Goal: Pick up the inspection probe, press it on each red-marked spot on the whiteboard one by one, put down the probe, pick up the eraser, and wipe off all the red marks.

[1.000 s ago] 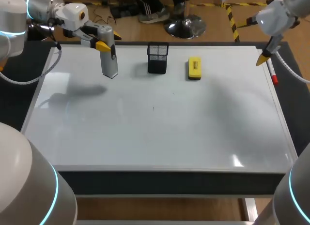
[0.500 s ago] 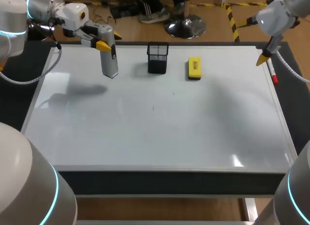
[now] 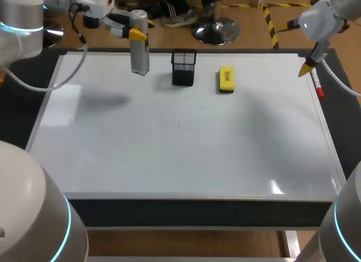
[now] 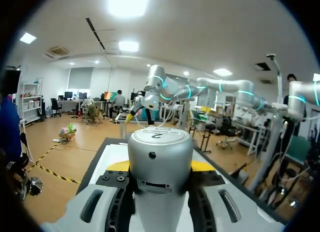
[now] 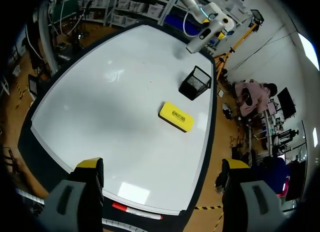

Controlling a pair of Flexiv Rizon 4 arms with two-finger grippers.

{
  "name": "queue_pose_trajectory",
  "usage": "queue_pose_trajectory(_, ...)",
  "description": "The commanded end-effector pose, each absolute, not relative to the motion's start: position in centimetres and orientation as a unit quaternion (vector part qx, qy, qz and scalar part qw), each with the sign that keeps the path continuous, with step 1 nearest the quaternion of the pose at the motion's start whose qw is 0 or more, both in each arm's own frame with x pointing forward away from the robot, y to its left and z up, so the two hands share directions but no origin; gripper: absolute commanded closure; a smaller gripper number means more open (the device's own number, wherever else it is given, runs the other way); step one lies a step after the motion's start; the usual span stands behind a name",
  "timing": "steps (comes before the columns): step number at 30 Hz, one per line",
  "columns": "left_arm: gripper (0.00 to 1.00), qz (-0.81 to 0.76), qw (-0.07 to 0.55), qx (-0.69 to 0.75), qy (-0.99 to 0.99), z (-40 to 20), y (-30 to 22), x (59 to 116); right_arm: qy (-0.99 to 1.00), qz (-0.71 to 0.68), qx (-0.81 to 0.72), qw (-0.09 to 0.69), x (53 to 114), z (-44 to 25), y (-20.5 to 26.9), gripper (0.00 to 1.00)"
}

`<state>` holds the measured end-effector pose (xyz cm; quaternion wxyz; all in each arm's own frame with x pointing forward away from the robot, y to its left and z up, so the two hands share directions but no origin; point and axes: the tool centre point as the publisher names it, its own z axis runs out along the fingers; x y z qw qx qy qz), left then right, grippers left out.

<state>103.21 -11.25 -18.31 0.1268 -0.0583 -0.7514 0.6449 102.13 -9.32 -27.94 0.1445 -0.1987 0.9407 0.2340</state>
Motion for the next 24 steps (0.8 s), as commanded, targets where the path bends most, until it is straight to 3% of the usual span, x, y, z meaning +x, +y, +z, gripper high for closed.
queue_pose_trajectory(1,1.0,0.64,0.074,-0.024,-0.765,-16.8,-13.1,102.8,0.941,0.232,-0.2,0.143,102.2,-27.9,-9.3,0.0)
queue_pose_trajectory(16,1.0,0.656,0.04,-0.009,-0.754,-15.2,-18.2,106.4,0.941,0.232,-0.2,0.143,102.2,-27.9,-9.3,0.0)
queue_pose_trajectory(24,1.0,0.665,0.057,-0.024,-0.744,-15.8,-20.3,107.9,0.941,0.232,-0.2,0.143,102.2,-27.9,-9.3,0.0)
